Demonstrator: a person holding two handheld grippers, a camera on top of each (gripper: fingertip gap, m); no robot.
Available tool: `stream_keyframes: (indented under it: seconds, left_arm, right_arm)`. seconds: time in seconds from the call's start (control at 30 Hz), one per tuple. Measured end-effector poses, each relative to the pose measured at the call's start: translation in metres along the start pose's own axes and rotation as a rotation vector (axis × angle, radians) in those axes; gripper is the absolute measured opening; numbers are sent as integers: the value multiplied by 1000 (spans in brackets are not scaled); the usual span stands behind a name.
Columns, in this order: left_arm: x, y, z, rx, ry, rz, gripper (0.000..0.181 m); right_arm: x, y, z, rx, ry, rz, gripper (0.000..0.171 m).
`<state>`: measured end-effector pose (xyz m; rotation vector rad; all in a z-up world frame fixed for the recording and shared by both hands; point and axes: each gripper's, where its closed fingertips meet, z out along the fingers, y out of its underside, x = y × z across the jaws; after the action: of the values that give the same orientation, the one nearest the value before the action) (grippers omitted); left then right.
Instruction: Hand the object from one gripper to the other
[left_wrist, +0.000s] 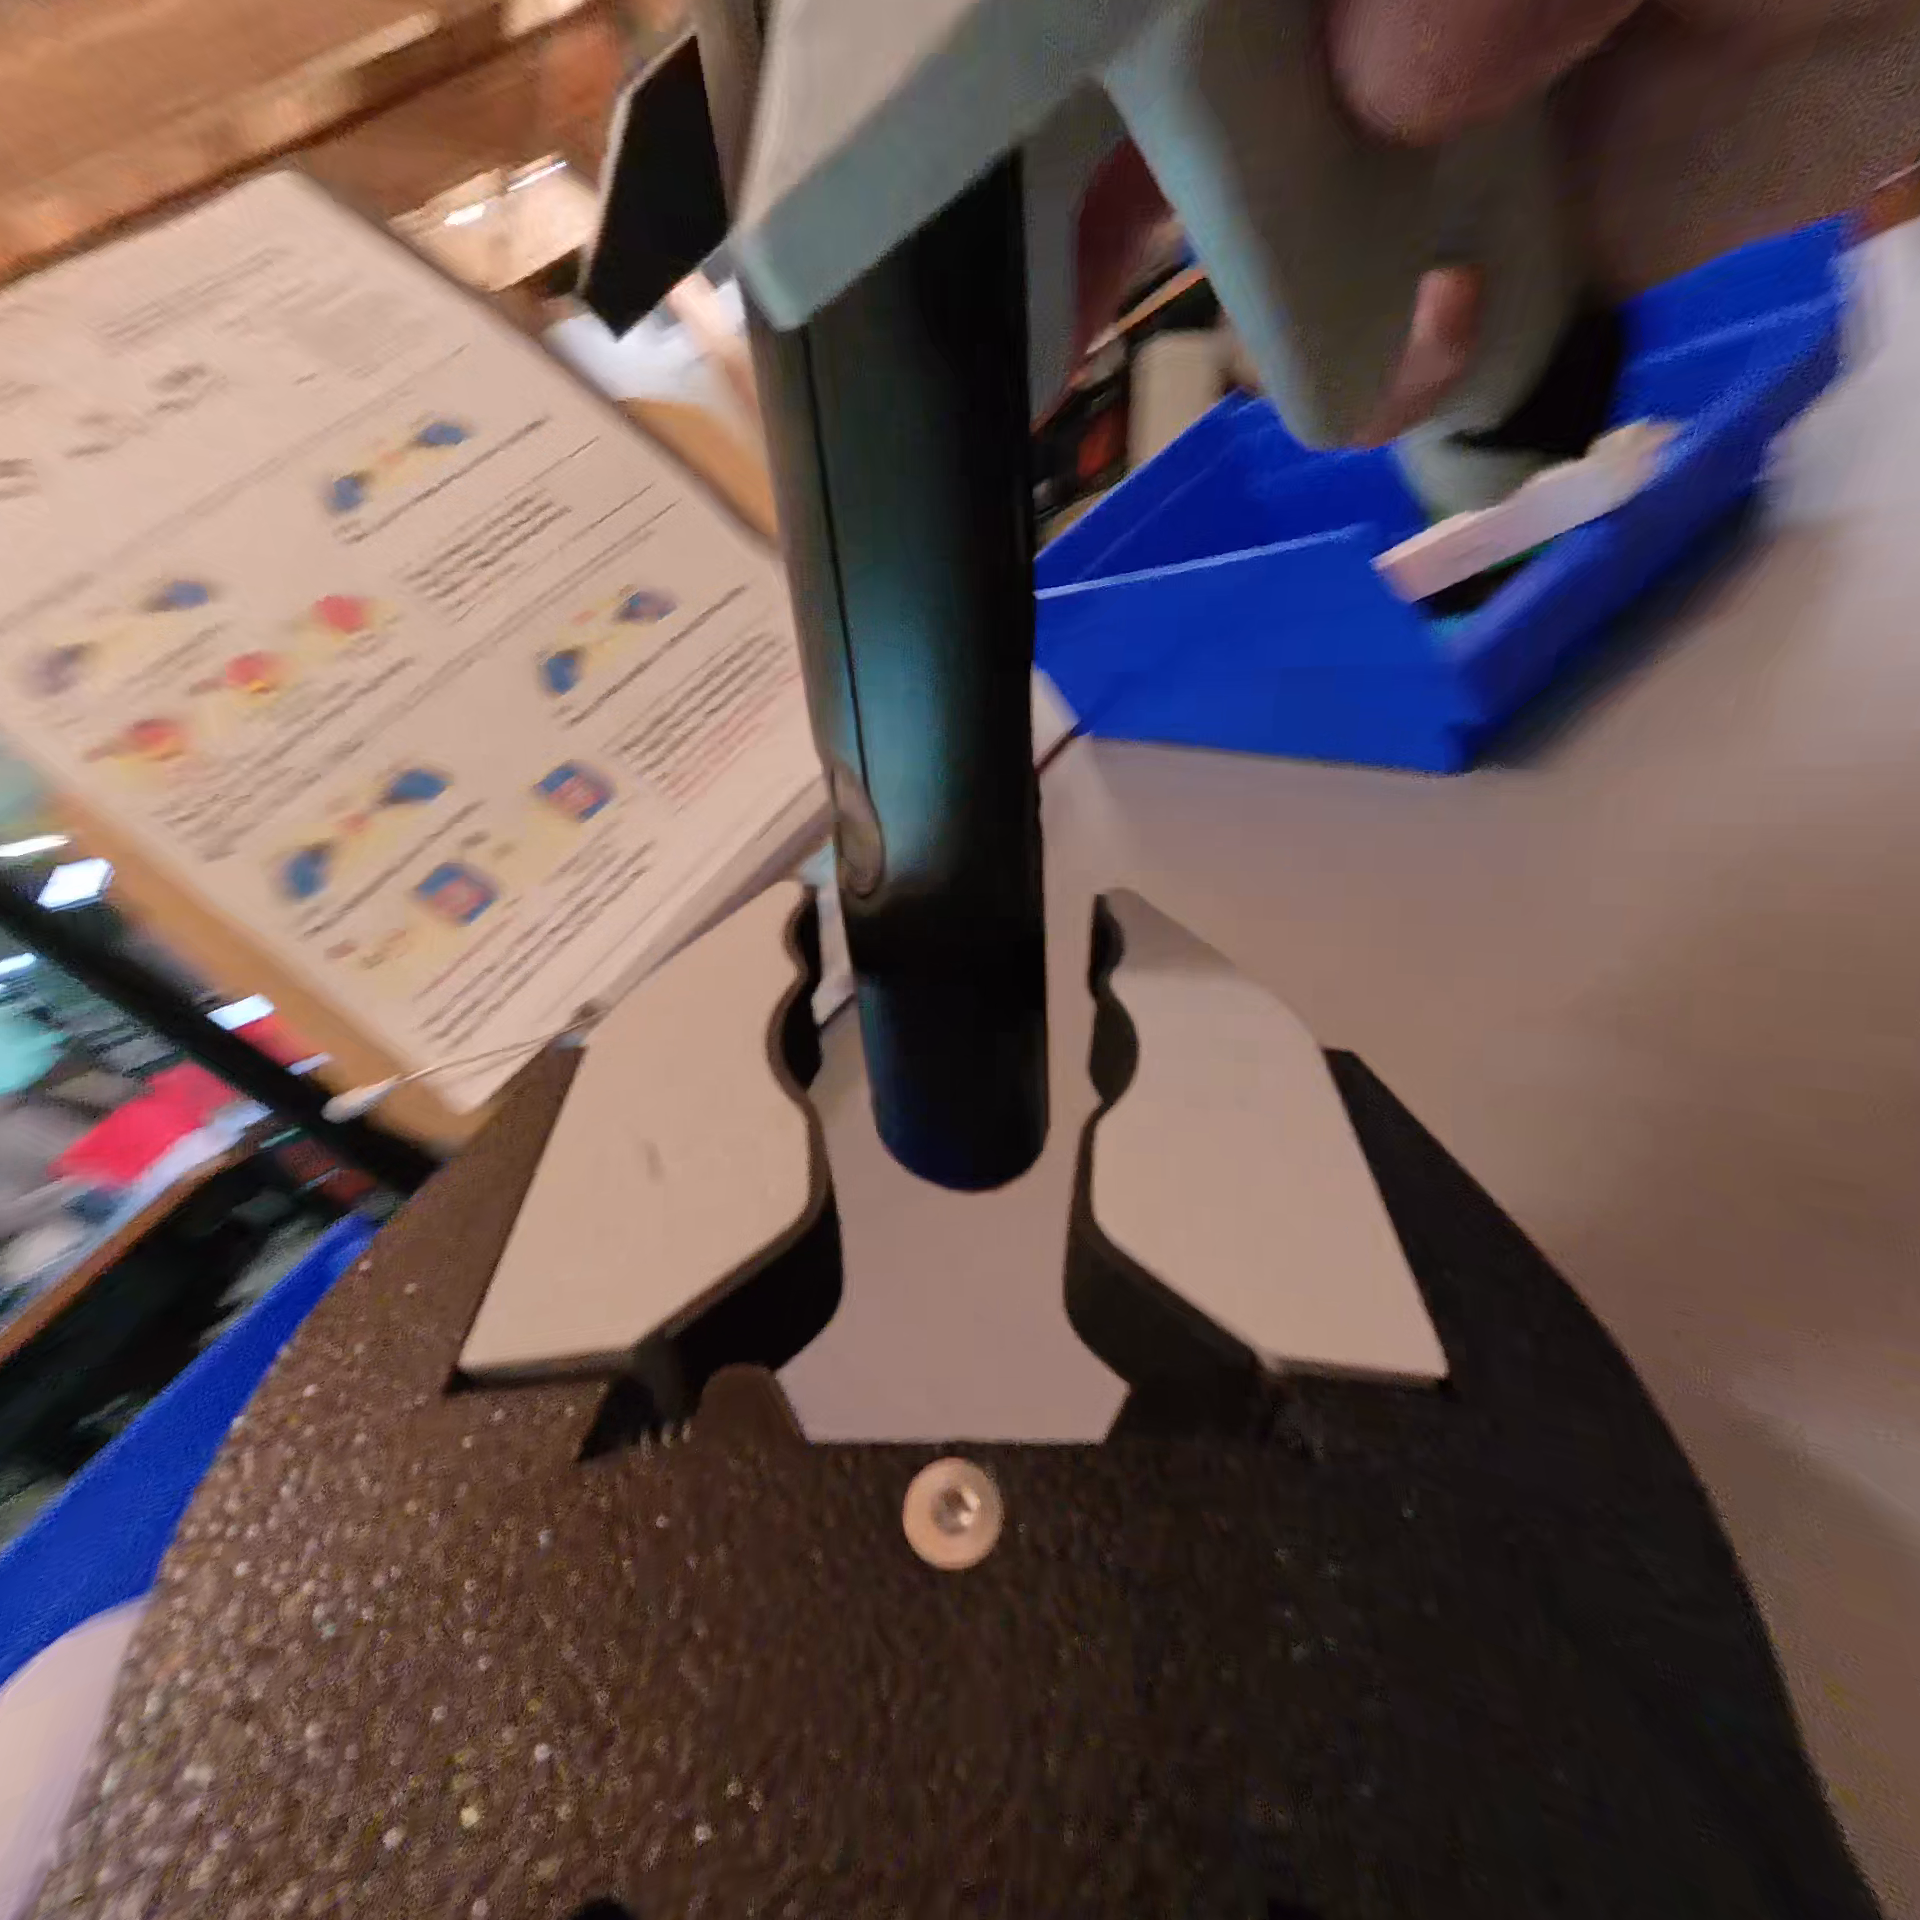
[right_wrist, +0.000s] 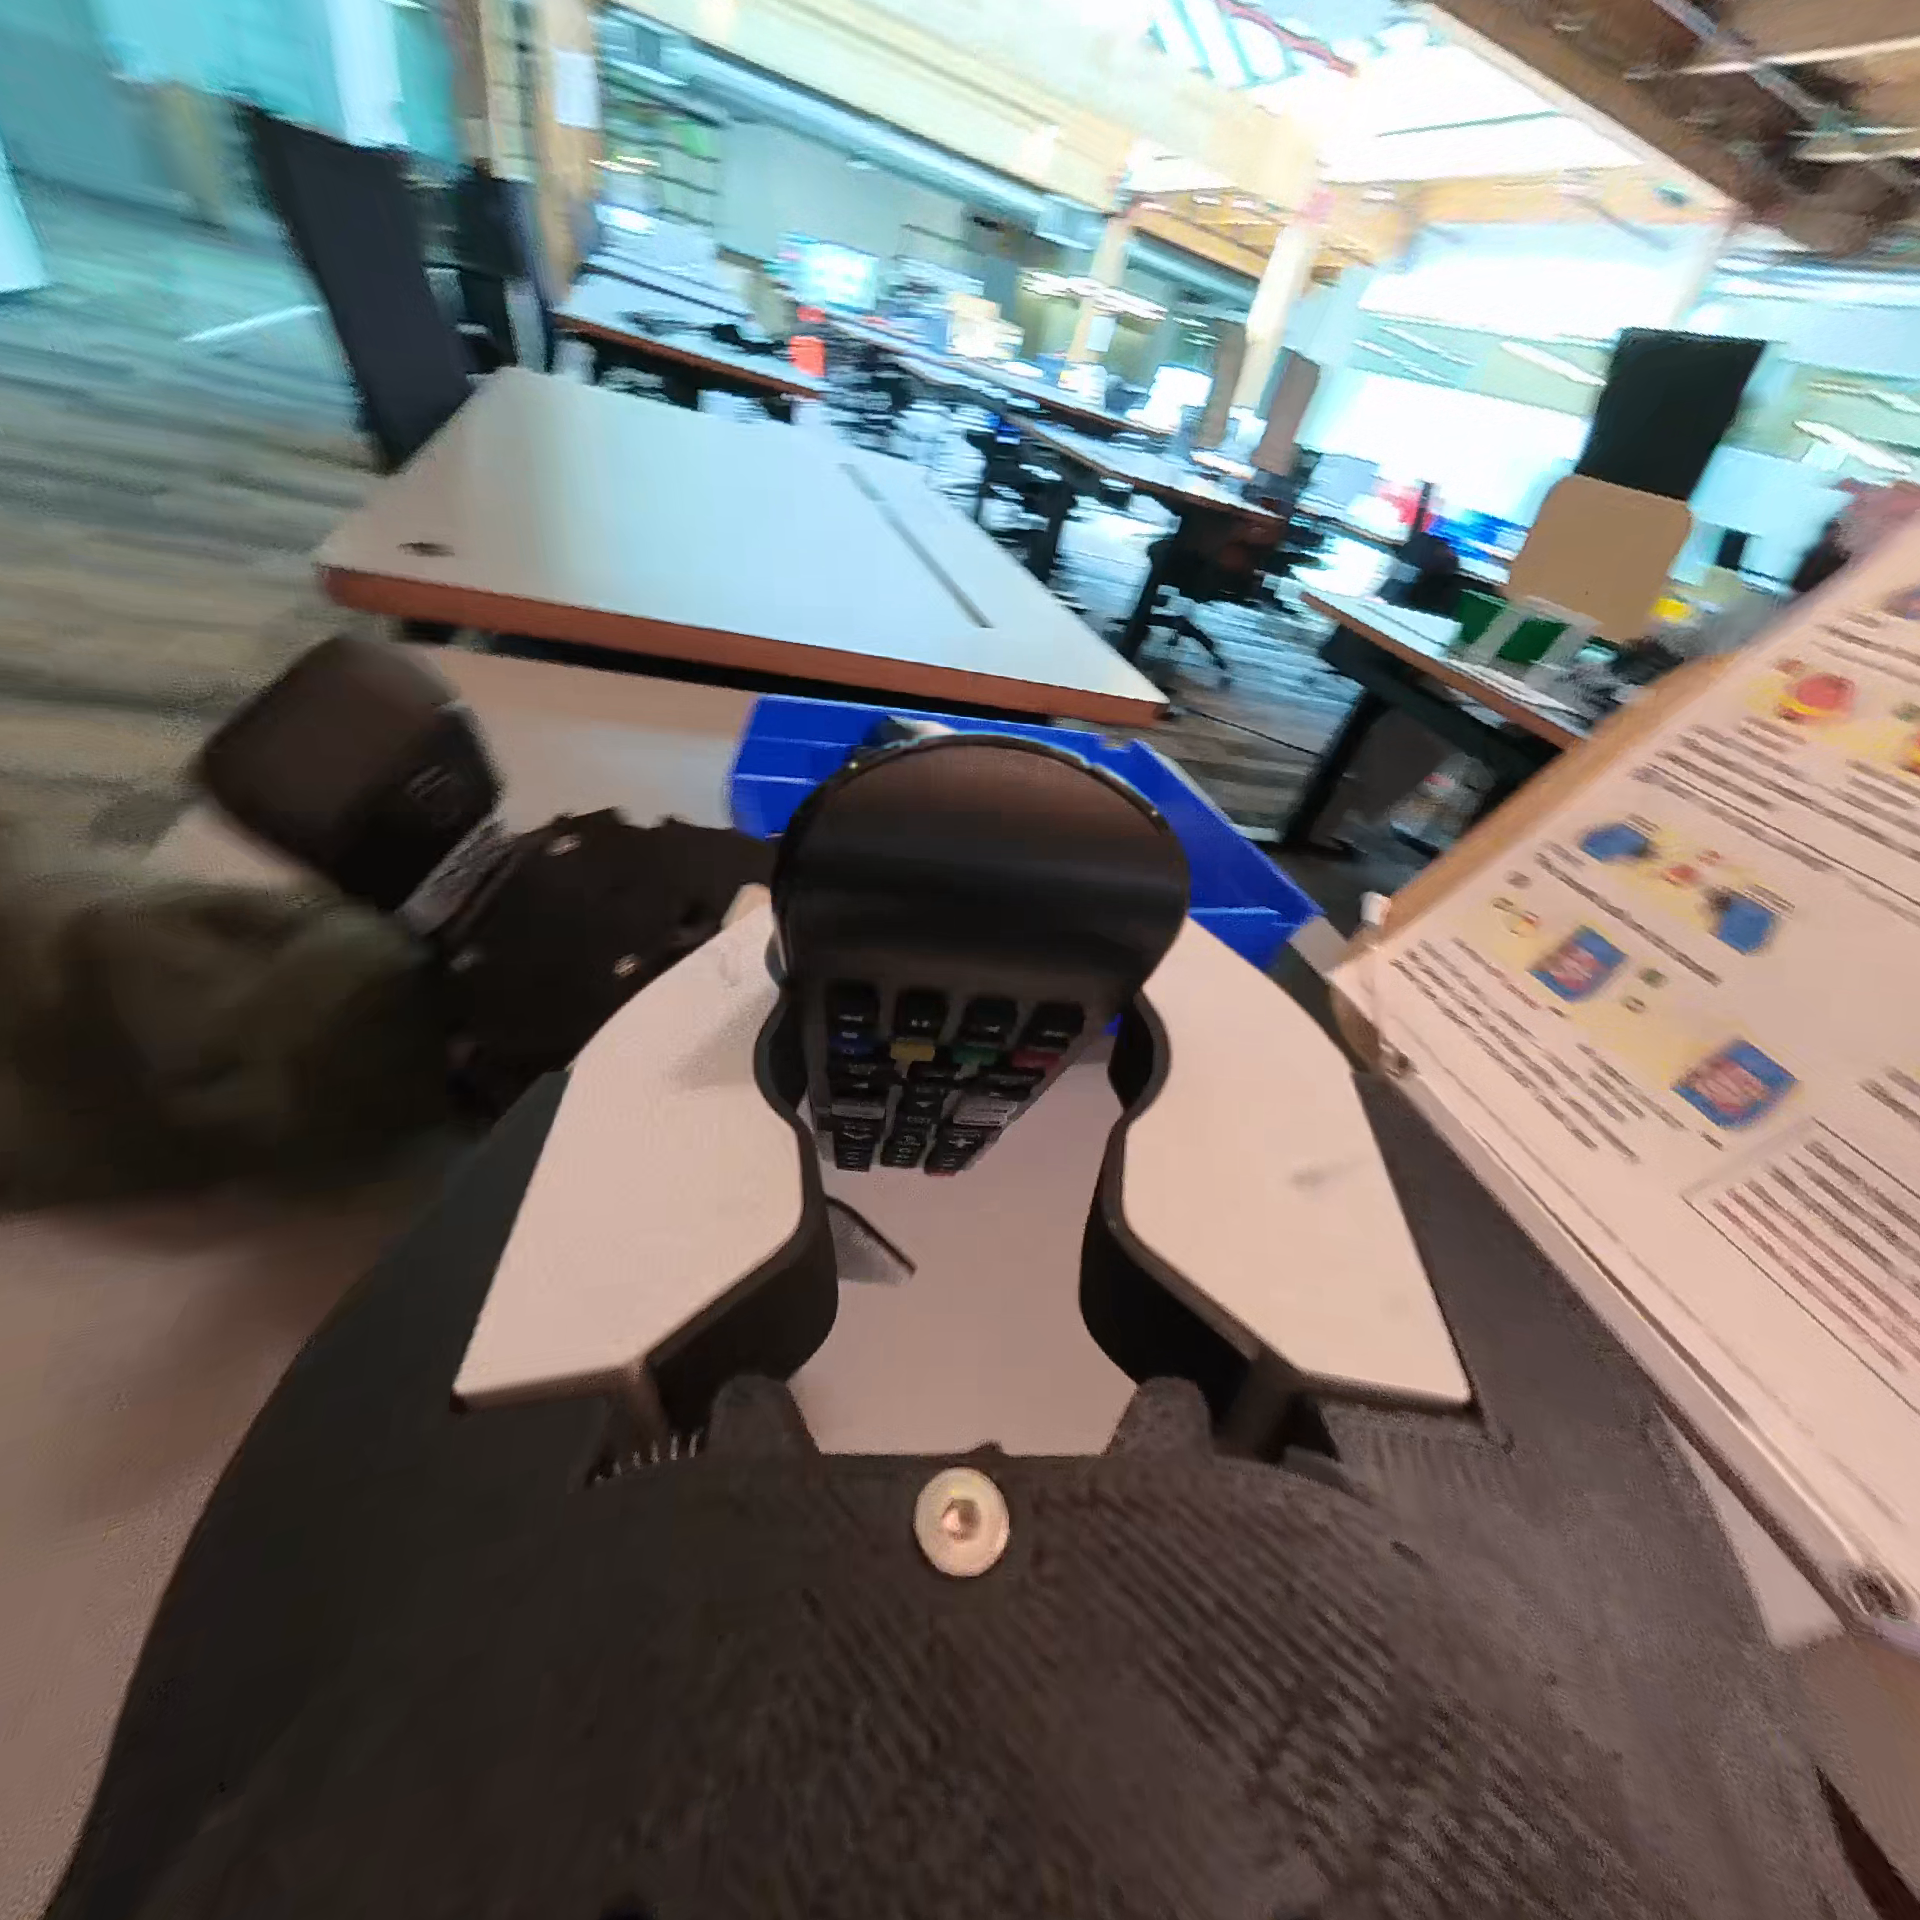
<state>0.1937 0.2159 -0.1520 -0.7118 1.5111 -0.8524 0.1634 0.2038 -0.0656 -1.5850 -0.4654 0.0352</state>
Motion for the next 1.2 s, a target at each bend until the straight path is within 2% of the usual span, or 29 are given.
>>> stream_keyframes:
  seconds: [0.03, 0.1, 0.17, 0.23, 0.33, 0.47, 0.6, 0.63, 0.73, 0.87, 0.9, 0.93, 1.0, 1.13, 1.2]
  left_arm:
    - [11, -4, 0, 30, 93, -39, 56]
    - [34, -9, -4, 50, 290, -127, 66]
    - [57, -10, -10, 45, 465, -169, 60]
    - [68, -8, -14, 43, 524, -140, 52]
    - [78, -2, -11, -2, 546, -109, 60]
    - [77, 1, -3, -45, 479, -80, 51]
    - [56, 9, 5, -96, 333, -98, 50]
    - [46, 12, 7, -109, 278, -114, 50]
    - [14, 20, 7, -155, 95, -125, 50]
    - [-26, 37, -2, -272, -160, -68, 50]
    - [-29, 40, -3, -299, -182, -43, 50]
    - [-31, 42, -3, -316, -207, -17, 50]
    - [-33, 43, -5, -334, -246, 15, 50]
    - [-34, 36, -5, -283, -265, 26, 51]
    - [-28, 28, -2, -223, -222, 20, 56]
  right_arm:
    - [-10, 0, -6, 10, -87, -27, 59]
    - [-28, 2, -18, 28, -232, -88, 59]
    - [-40, 7, -26, 21, -307, -176, 58]
    - [-47, 20, -30, -63, -350, -226, 58]
    - [-52, 27, -30, -99, -368, -266, 58]
    - [-55, 25, -25, -76, -382, -254, 57]
    - [-36, 29, -19, -91, -264, -184, 52]
    - [-25, 28, -15, -92, -200, -138, 53]
    - [-2, 30, -6, -125, -49, -13, 76]
    - [3, 27, 10, -131, 48, 133, 75]
    - [2, 25, 15, -115, 66, 152, 72]
    - [5, 24, 19, -108, 115, 160, 61]
    - [11, 25, 21, -111, 187, 109, 28]
    - [7, 19, 18, -104, 128, 99, 27]
    - [4, 16, 12, -90, 57, 70, 26]
